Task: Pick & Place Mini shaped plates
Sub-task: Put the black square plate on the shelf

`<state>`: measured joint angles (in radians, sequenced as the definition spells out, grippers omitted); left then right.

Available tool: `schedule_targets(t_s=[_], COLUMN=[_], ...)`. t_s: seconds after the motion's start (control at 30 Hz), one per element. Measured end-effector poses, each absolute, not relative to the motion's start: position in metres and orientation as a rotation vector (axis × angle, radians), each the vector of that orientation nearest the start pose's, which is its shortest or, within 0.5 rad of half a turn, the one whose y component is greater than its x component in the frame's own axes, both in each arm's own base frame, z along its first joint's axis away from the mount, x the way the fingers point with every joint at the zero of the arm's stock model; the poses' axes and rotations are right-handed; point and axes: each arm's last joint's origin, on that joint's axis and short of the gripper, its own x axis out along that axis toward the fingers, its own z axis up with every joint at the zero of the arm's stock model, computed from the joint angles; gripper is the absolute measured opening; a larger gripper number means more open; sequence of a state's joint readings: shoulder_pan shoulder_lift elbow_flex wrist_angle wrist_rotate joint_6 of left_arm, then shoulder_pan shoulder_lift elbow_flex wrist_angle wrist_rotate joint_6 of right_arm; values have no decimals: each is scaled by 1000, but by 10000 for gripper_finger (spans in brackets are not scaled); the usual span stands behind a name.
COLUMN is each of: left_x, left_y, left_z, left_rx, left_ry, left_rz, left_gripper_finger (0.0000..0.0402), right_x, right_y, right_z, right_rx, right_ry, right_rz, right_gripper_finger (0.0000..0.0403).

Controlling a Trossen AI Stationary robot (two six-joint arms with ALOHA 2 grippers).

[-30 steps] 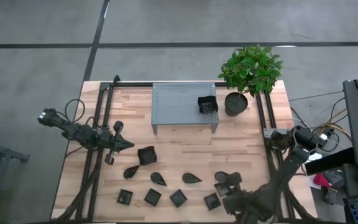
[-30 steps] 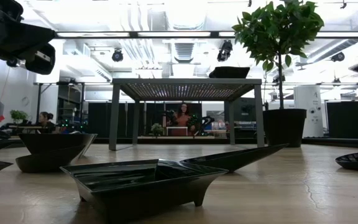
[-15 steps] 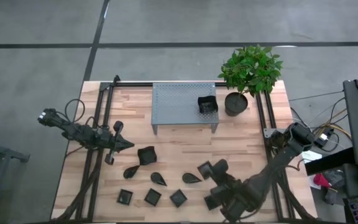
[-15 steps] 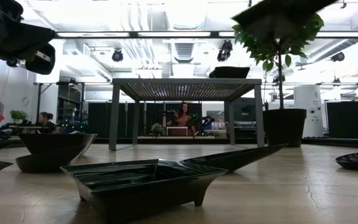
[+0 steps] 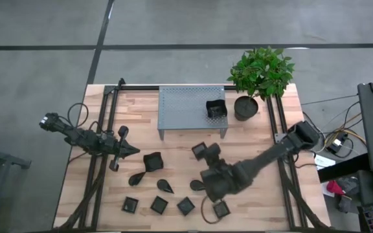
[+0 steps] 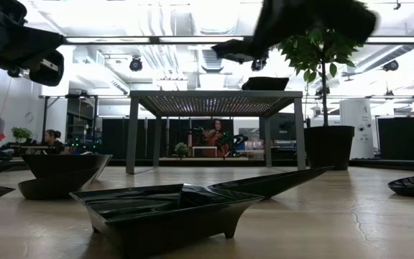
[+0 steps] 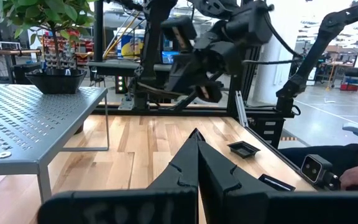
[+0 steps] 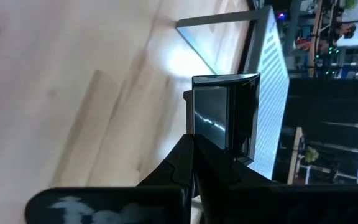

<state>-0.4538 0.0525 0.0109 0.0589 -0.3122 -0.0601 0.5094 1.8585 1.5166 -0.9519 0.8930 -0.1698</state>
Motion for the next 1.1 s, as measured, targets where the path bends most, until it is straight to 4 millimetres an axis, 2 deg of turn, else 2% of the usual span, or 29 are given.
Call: schedule_targets(t_s=[0.2,0.43,0.7,0.93,1.1], left_x=[93,93,93,93,93], left_y=[-35,-35,-35,-35,-35], left_z=[169,169,169,169,169], left_rx=[-67,-67,-67,-67,-67], left_ry=[-12,-12,-12,-12,-12], left_rz=[-142,-142,-142,-142,-142], left_gripper_finger=[0,0,0,0,0], right_x=[352,363,373,375,375], right_y=[125,80,34,10,6], right_z=[260,282,285,285,284], right_rx=[-932,-811,-690,-599,-593], right_ry=[1027,986,990,998,1001], right_rz=[-246,-262,-338,-427,-437], right_gripper_finger=[8,8,8,8,8])
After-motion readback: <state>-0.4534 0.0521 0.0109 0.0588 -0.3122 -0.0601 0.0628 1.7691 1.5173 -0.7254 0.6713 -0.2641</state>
